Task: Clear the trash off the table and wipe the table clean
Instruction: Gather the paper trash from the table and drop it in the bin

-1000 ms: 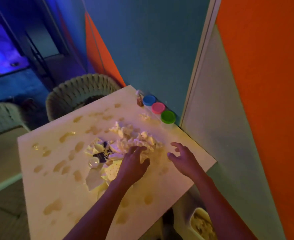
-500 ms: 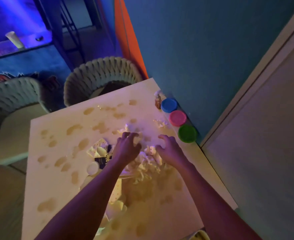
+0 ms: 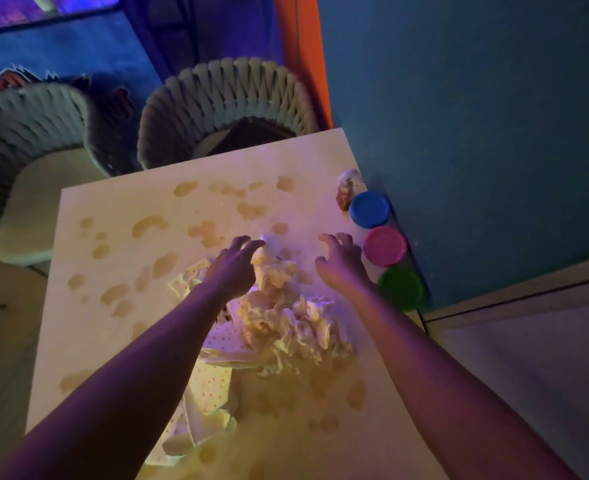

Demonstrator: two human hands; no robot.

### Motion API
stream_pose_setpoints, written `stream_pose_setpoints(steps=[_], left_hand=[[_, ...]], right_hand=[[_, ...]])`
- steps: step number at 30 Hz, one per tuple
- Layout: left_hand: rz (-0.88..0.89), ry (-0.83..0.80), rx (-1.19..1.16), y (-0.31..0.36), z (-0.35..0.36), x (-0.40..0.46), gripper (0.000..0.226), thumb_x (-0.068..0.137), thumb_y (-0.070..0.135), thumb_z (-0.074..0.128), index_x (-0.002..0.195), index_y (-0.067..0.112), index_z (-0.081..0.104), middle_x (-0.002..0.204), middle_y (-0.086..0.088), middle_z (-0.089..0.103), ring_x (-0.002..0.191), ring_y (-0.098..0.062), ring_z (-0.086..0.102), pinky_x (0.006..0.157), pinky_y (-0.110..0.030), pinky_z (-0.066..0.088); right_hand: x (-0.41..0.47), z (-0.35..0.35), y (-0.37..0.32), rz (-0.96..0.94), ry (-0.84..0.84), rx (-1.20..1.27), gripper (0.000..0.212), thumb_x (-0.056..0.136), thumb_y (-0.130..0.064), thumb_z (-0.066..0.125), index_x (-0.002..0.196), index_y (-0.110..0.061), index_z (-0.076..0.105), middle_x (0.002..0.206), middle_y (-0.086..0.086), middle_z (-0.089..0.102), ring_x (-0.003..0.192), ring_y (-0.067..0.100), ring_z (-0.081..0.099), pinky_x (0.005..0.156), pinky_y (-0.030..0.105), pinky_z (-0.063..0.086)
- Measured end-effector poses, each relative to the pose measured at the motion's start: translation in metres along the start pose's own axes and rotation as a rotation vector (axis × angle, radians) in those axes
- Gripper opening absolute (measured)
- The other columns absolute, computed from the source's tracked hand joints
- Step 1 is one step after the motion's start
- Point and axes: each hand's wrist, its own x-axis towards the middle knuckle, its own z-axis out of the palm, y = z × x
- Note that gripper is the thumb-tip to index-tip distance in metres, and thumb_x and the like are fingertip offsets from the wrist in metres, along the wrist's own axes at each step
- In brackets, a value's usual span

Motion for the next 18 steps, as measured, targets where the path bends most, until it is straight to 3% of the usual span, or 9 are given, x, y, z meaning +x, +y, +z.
stream_pose_setpoints(steps=[7,10,13,16,18], left_hand=[[0.096,-0.125,0.207,-0.011,0.005,0.030,0.086,0.082,-0.008,0.047,0.152,0.038,0.030,0.165,0.005,0.015,0.114,-0.032,0.059,0.078,-0.040,0.054],[0.123,-0.087,0.232,-0.022,0.012,0.039,0.069,0.091,0.004,0.055,0.149,0.035,0.036,0.160,0.004,0.029,0.113,-0.032,0.060,0.077,-0.041,0.056],[0.120,0.001,0.182,-0.029,0.015,0.044,0.046,0.093,0.020,0.063,0.137,0.029,0.051,0.140,-0.002,0.051,0.109,-0.033,0.062,0.078,-0.042,0.056],[0.080,0.079,0.068,-0.032,0.010,0.044,0.030,0.090,0.018,0.065,0.120,0.022,0.062,0.119,-0.007,0.060,0.103,-0.035,0.063,0.078,-0.040,0.053],[0.029,0.139,-0.029,-0.036,0.004,0.039,0.025,0.087,0.019,0.066,0.113,0.017,0.064,0.113,-0.010,0.062,0.100,-0.036,0.063,0.079,-0.039,0.051]], right_hand=[[0.024,0.016,0.007,0.016,-0.011,-0.098,0.061,0.090,-0.011,0.045,0.148,-0.027,0.036,0.157,0.007,0.018,0.131,0.042,0.031,0.103,0.048,0.040],[0.028,0.022,0.009,0.034,0.046,-0.166,0.061,0.088,-0.009,0.050,0.146,-0.026,0.038,0.154,0.007,0.022,0.128,0.039,0.033,0.099,0.045,0.044],[0.033,0.022,0.012,0.058,0.091,-0.197,0.064,0.088,-0.004,0.050,0.146,-0.026,0.035,0.145,0.009,0.031,0.123,0.038,0.039,0.095,0.042,0.043],[0.038,0.021,0.015,0.083,0.079,-0.179,0.063,0.087,-0.003,0.051,0.145,-0.020,0.034,0.134,0.013,0.042,0.117,0.040,0.049,0.094,0.042,0.043],[0.039,0.021,0.015,0.089,0.078,-0.166,0.050,0.087,-0.005,0.051,0.135,-0.013,0.044,0.128,0.015,0.048,0.114,0.039,0.054,0.093,0.041,0.045]])
